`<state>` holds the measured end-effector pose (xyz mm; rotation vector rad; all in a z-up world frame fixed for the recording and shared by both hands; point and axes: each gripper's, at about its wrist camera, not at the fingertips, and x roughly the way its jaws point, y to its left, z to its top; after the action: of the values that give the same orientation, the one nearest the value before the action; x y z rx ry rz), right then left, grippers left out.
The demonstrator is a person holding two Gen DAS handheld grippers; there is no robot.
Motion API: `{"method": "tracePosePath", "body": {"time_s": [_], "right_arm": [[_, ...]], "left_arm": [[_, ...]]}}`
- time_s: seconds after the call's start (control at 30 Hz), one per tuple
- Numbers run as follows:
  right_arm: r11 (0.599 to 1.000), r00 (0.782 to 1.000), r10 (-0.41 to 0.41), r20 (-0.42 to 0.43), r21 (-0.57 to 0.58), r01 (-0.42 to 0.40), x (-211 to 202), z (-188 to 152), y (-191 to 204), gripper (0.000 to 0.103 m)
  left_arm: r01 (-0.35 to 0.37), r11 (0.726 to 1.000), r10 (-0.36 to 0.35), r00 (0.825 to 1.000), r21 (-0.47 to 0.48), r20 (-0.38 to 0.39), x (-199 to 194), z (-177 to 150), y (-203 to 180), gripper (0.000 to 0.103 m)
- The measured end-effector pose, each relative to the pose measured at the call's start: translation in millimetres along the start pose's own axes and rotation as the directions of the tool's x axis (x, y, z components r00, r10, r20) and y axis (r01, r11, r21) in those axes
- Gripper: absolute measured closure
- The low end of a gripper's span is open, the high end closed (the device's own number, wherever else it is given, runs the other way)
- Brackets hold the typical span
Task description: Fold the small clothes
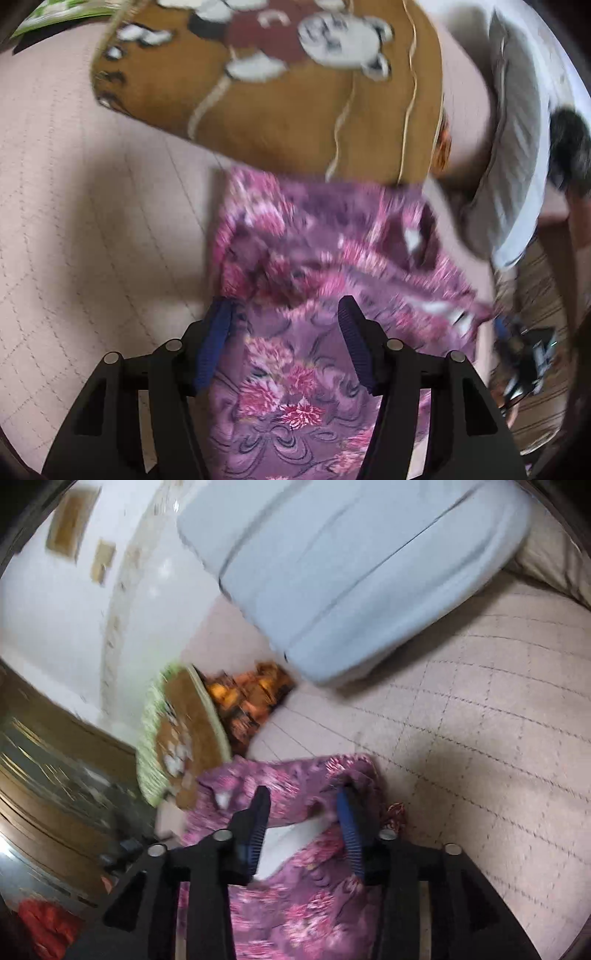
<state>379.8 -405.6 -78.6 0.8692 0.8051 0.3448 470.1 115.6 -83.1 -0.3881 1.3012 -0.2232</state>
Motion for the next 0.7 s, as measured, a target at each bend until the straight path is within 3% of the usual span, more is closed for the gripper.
{"method": "tracePosePath", "body": {"time_s": [0.1,0.2,0.23,0.27,0.3,0.37,0.4,0.5,0.6,0.7], "right_arm": [[0.992,0.994,-0.105,-0.033,-0.075,0.102,3,-4,3,0.051],[0.959,0.979,-0.194,-0.061,-0.223,0.176,17,-13,16,0.051],[0.936,0.973,-0.223,-0.056,-0.291,0.197,25,-16,26,0.052],[0.923,0.971,-0.232,-0.063,-0.329,0.200,27,-18,28,0.058],[0.909,0.967,-0.244,-0.076,-0.366,0.201,34,-20,34,0.074],[0.874,0.943,-0.309,-0.123,-0.429,0.231,58,-19,46,0.094],[0.877,0.939,-0.316,-0.139,-0.420,0.232,69,-12,51,0.096],[0.948,0.979,-0.193,-0.070,-0.272,0.168,62,19,51,0.092],[0.994,0.997,-0.081,0.018,-0.078,0.082,44,46,34,0.089],[0.979,0.988,-0.152,-0.021,-0.141,0.147,31,41,31,0.077]], "left_arm": [[-0.016,1.000,0.016,1.000,0.013,-0.003,9,-5,-6,0.038],[0.011,1.000,-0.012,1.000,0.028,0.026,4,-9,-12,0.039],[0.011,0.999,-0.014,0.998,0.053,0.053,-1,-13,-15,0.044],[-0.008,0.997,0.002,0.997,0.071,0.077,-3,-12,-20,0.066],[-0.035,0.995,0.026,0.995,0.091,0.093,-4,-10,-25,0.089],[-0.086,0.992,0.078,0.993,0.091,0.087,1,-5,-28,0.097],[-0.098,0.992,0.091,0.992,0.075,0.085,4,-2,-26,0.097],[-0.129,0.992,0.127,0.987,0.012,0.098,5,8,-14,0.098],[-0.090,0.993,0.099,0.989,-0.077,0.108,-2,15,7,0.098],[-0.046,0.994,0.058,0.992,-0.098,0.116,-11,16,18,0.098]]}}
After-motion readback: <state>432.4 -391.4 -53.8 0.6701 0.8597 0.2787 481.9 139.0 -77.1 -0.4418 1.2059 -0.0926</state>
